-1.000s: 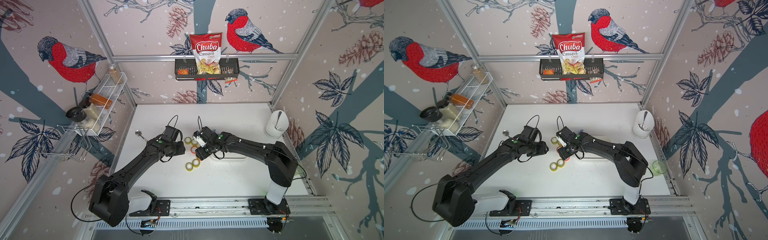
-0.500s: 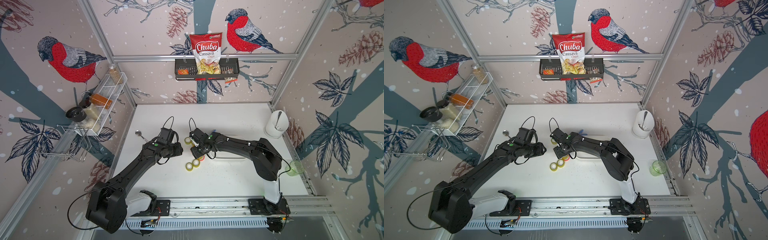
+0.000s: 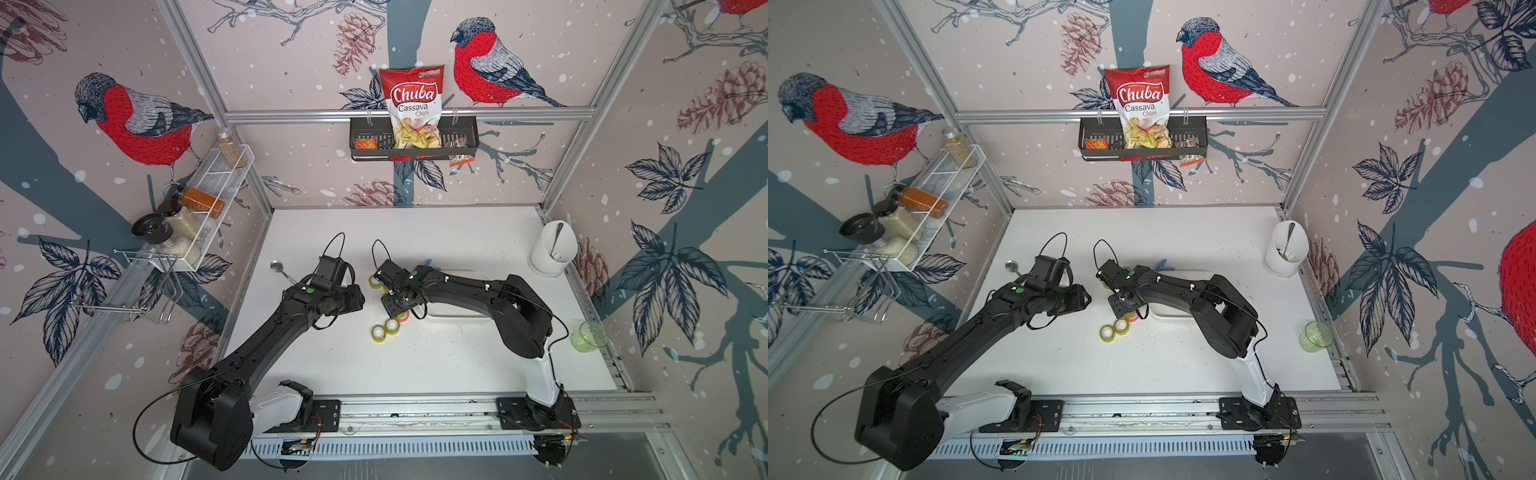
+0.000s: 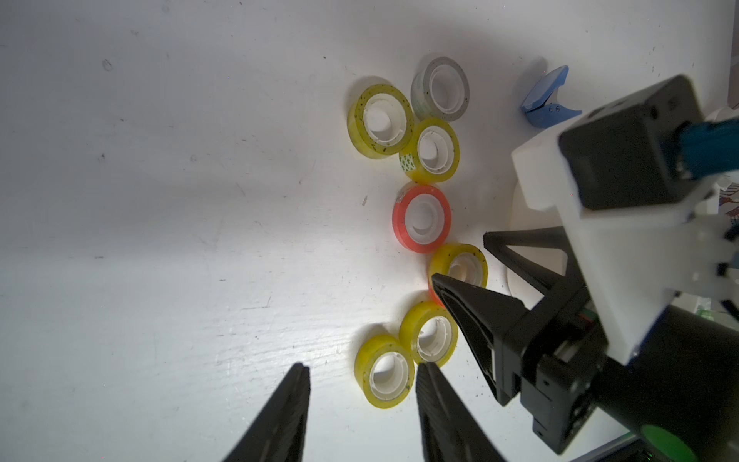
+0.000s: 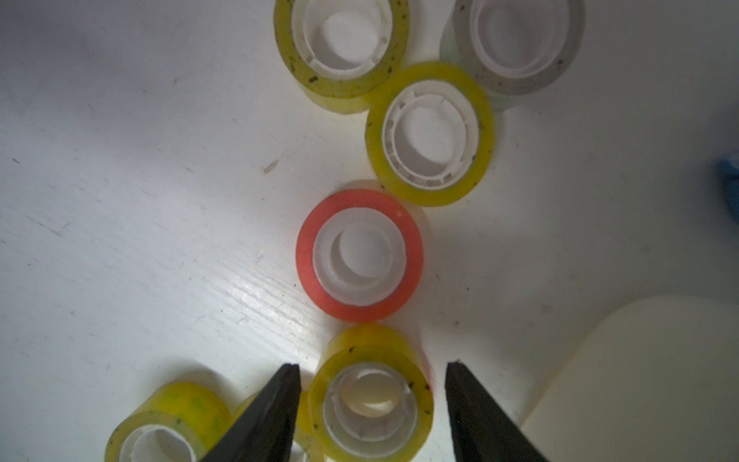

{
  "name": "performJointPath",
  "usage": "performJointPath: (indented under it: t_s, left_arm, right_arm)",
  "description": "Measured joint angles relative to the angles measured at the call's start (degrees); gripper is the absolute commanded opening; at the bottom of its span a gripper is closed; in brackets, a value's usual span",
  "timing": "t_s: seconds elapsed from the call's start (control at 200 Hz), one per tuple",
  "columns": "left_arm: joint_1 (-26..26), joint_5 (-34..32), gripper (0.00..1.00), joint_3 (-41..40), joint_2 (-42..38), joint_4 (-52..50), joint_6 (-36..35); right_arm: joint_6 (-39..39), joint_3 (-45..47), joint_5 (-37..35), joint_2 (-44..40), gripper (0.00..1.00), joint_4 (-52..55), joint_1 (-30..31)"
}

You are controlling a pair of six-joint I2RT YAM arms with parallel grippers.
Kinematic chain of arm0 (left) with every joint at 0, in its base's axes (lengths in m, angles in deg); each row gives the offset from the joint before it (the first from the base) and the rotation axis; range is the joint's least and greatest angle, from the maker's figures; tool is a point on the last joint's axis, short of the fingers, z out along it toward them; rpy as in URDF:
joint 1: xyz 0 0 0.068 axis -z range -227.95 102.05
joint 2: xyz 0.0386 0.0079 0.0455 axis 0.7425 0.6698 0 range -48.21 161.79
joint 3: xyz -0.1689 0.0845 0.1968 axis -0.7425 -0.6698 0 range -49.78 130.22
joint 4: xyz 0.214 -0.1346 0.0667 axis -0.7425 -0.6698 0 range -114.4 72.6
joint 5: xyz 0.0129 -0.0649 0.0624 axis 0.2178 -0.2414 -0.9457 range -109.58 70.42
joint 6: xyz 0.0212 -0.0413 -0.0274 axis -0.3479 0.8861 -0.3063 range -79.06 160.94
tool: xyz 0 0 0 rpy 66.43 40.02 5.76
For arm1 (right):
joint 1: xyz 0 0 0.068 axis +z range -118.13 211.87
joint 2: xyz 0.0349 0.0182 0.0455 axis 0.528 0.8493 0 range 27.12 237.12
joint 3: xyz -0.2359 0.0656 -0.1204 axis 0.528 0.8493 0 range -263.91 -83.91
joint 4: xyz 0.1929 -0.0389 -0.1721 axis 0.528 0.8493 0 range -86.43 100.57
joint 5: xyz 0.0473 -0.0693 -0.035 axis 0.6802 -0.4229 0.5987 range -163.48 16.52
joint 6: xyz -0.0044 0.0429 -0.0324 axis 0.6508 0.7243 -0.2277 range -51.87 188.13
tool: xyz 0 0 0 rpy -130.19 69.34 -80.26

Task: Put the transparent tape into the storage box
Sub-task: Pick up the tape from the center of the board.

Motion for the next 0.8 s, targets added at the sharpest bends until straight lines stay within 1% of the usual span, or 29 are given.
performJointPath:
  t_s: [0.185, 0.35, 0.575, 0.8]
  left_arm:
    - [0.0, 0.0, 0.49, 0.2, 0.0, 0.0, 0.0]
    - [0.0, 0.0, 0.49, 0.2, 0.1, 0.0, 0.0]
    - [-0.1, 1.0, 0.5, 0.2, 0.1, 0.2, 0.0]
    - [-0.1, 5.0, 0.52, -0.2, 0.0, 3.5, -0.7]
  right_arm:
    - [0.7, 0.2, 1.1, 0.8, 0.6, 0.4, 0.2]
    - [0.8, 0.3, 1.3, 0.9, 0.5, 0.8, 0.2]
    - [0.9, -1.0, 1.9, 0.2, 0.49, 1.5, 0.2]
    - [1.5, -1.4, 3.8, -5.3, 0.49, 1.7, -1.6]
